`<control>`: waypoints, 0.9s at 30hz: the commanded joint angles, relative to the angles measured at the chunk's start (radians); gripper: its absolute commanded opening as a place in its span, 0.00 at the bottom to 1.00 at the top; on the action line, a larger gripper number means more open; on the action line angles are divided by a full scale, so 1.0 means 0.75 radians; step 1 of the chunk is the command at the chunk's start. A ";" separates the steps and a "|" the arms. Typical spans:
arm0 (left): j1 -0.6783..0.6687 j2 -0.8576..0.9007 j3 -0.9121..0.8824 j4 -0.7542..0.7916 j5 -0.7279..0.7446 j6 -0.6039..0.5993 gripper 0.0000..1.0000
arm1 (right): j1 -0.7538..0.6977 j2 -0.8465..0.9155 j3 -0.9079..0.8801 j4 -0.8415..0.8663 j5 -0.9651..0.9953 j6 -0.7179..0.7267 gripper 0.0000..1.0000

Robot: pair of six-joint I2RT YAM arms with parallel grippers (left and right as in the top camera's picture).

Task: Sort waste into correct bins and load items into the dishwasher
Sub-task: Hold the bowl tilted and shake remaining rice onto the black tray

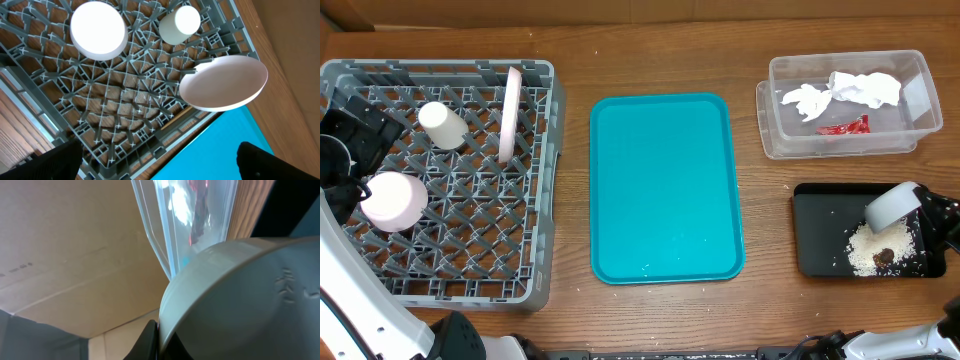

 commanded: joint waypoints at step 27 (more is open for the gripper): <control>0.005 0.007 0.001 -0.002 0.010 -0.023 1.00 | -0.032 0.003 0.002 -0.057 -0.151 0.033 0.04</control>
